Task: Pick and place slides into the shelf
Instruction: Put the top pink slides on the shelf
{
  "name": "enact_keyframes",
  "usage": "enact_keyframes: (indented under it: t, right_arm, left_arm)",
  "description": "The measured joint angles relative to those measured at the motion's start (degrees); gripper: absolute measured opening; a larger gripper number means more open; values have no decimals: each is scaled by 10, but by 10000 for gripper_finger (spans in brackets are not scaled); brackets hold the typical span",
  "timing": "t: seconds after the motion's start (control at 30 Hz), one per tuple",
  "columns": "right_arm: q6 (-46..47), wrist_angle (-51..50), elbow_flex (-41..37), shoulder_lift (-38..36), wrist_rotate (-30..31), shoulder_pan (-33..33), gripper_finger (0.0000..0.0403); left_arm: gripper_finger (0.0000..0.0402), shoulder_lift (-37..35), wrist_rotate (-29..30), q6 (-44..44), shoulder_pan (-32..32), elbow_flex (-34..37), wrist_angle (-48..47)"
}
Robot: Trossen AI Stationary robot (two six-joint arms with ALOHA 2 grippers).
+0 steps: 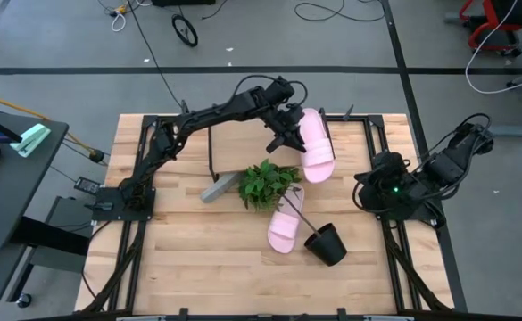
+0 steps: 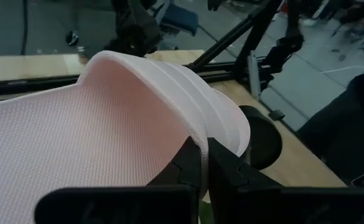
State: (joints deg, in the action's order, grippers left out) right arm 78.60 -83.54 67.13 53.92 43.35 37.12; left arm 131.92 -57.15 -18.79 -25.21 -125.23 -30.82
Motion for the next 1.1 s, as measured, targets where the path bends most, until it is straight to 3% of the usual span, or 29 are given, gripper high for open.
enact_keyframes:
  t: [1.1]
  right_arm:
    - [8, 39, 0, 14, 3, 0, 0]
  left_arm:
    - [12, 32, -20, 31, -34, 0, 36]
